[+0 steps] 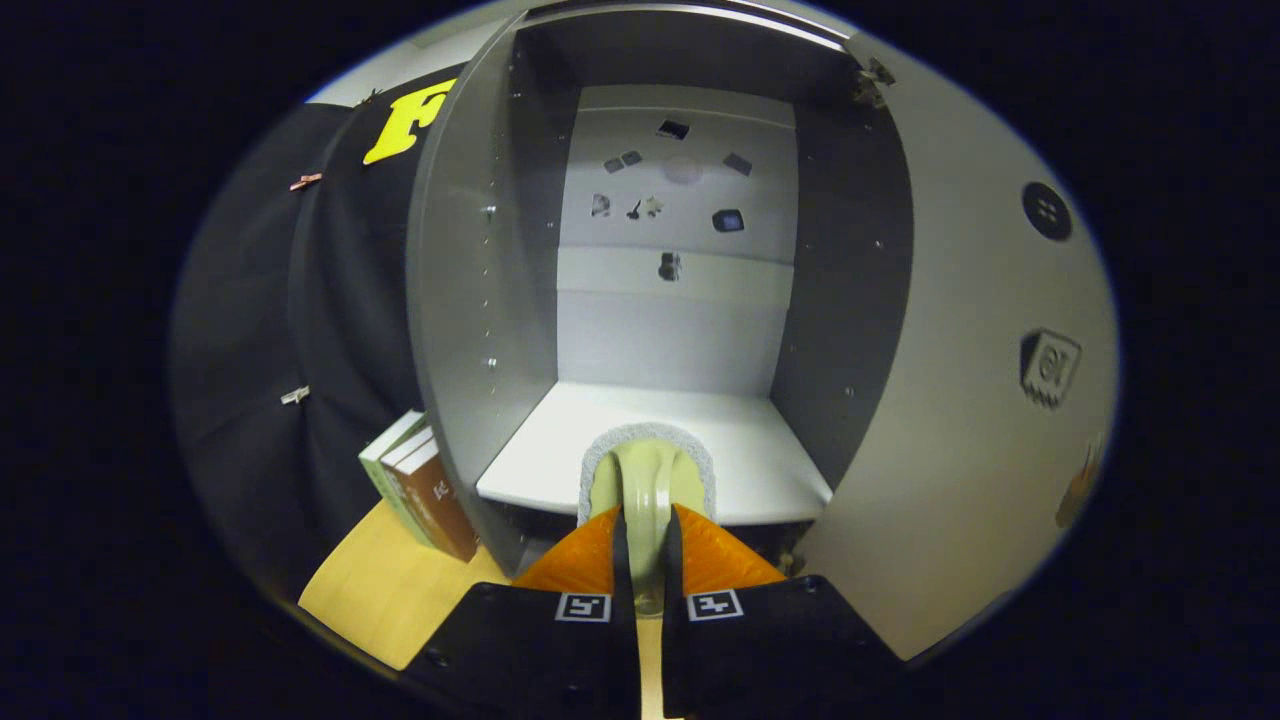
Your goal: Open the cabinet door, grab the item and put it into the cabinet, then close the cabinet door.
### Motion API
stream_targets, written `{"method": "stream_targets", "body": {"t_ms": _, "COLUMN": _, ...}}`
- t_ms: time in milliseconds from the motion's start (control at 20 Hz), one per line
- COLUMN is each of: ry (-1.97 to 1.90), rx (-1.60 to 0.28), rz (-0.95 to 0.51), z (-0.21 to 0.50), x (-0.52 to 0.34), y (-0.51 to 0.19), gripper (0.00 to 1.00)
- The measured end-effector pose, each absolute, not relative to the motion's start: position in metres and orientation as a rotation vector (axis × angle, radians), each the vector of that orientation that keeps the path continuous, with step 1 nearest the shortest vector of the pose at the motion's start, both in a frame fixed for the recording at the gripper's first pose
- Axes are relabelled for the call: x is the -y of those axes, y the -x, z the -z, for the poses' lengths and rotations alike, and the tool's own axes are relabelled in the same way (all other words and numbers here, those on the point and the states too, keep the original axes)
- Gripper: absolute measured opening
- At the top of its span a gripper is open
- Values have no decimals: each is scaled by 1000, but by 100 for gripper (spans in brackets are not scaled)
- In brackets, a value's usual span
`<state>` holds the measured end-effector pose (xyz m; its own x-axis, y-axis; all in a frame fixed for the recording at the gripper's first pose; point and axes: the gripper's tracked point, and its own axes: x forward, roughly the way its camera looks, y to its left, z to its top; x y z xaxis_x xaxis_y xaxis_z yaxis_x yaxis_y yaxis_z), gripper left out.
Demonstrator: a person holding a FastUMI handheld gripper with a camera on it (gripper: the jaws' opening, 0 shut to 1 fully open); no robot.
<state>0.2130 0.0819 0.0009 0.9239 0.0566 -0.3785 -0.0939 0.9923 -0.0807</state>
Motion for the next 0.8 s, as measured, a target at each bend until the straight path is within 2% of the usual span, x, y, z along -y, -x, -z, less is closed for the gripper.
{"method": "stream_targets", "body": {"t_ms": 400, "ry": 52, "rx": -446, "rz": -56, "z": 11, "x": -80, "y": -329, "gripper": 13}}
{"method": "stream_targets", "body": {"t_ms": 800, "ry": 4, "rx": -544, "rz": -78, "z": 50, "x": -77, "y": -368, "gripper": 17}}
